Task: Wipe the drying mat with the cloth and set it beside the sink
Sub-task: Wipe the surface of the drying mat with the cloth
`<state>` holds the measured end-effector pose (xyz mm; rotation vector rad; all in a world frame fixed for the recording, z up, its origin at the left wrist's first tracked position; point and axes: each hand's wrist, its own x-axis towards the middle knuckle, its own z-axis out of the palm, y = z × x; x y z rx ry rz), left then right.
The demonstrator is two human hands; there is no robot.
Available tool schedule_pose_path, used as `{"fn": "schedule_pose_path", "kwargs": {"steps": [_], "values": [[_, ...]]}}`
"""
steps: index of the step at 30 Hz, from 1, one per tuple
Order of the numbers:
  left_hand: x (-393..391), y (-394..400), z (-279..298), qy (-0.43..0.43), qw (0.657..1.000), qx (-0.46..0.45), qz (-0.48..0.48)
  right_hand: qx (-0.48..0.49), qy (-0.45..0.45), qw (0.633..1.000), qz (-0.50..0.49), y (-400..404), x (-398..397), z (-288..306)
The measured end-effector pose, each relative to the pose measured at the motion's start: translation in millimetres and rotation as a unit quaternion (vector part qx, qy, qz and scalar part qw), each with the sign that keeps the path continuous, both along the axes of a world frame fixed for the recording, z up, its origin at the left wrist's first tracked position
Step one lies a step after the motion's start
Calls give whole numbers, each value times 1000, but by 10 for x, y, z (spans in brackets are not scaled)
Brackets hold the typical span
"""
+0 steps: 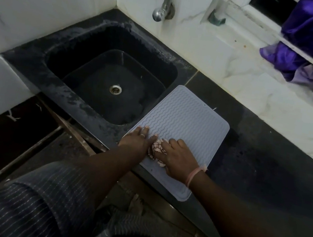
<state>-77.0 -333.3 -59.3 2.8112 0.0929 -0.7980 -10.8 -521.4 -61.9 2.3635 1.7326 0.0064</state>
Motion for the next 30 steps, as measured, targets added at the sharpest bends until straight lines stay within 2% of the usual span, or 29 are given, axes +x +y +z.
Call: {"fn": "schedule_pose_path", "kwargs": {"steps": [5, 11, 15, 18, 23, 27, 30], "values": [[113, -93, 12, 15, 998, 0, 54, -25, -17, 1000, 7, -39, 359, 67], [244, -169, 113, 59, 996, 12, 66, -30, -37, 999, -12, -92, 750, 57], [357, -200, 141, 74, 994, 24, 81, -22, -39, 997, -61, -115, 915, 49], [586, -259, 252, 54, 992, 28, 110, -8, -23, 996, -87, -76, 878, 16], [849, -355, 148, -40, 992, 10, 117, 29, -6, 997, -68, -152, 821, -98], [881, -392, 39, 47, 990, -34, 127, 30, -11, 999, -20, -269, 1020, -180], [898, -391, 1, 62, 987, -36, 141, 24, -25, 999, -5, -263, 1221, -194]]}}
